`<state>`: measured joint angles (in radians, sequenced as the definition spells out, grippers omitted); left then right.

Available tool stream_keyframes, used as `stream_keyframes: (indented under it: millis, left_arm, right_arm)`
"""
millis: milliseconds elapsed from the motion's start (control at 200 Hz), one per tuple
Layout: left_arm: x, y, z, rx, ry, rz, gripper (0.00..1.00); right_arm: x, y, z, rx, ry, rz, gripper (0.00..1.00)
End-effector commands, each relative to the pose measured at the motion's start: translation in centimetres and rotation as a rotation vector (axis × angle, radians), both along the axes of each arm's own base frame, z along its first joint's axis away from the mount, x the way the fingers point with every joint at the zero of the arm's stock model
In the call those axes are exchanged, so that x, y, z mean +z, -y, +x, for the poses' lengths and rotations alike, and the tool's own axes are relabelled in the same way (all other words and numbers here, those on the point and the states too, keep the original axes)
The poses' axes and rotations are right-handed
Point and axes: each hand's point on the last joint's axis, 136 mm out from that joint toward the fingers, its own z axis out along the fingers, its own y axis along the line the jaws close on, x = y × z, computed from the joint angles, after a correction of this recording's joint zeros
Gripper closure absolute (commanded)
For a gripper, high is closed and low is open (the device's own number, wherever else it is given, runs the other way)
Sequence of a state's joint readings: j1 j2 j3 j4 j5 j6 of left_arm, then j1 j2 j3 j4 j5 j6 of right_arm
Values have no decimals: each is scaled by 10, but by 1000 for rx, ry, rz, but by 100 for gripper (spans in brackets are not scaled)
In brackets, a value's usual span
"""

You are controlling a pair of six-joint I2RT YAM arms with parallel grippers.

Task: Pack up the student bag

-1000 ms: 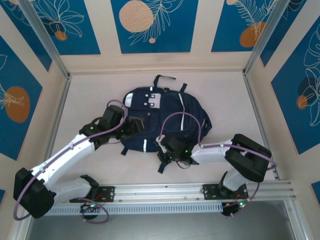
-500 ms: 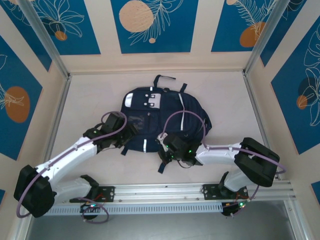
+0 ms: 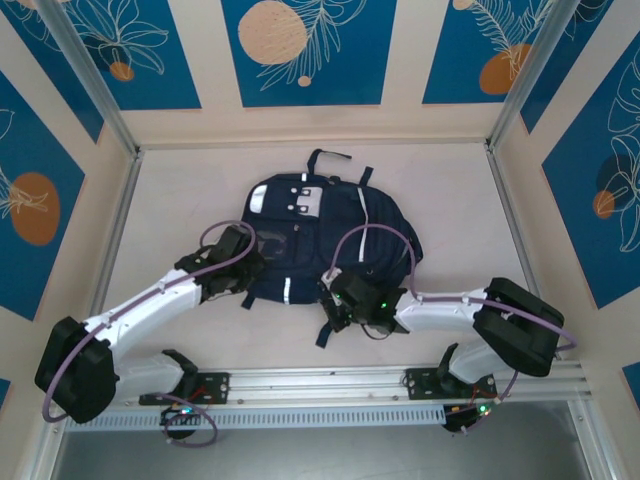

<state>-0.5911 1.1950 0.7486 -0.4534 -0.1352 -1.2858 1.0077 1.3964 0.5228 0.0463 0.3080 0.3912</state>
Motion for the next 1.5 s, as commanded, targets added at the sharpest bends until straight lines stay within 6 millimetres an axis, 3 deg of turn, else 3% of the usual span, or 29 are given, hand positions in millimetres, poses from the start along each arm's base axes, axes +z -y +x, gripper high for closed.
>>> stream_keyframes:
  millis: [0,80,290,460,725,930,970,1495]
  left_arm:
    - [-6,-16,6,78,-4,46,65]
    - [-10,-13,4,69,-21,42,68]
    - [-15,-11,3,61,-32,31,68]
    - [-14,-11,3,61,-30,31,68]
    - [-15,-12,3,63,-30,39,68]
    - [-18,-18,5,77,-26,73,69]
    - [-18,-19,5,80,-27,80,70]
    - [-16,-49,19,136,-53,241,72]
  right_arm:
    - [9,-3,-7,42,15,58,100]
    - [15,-6,-8,64,29,91,99]
    - [25,-26,-14,173,57,183,66]
    - [19,-28,1,152,72,159,61]
    - [-12,-31,9,132,17,70,68]
    - [-32,-18,14,78,18,-67,97]
    - [-33,-15,16,62,25,-81,100]
    - [-6,30,5,-39,24,-7,100]
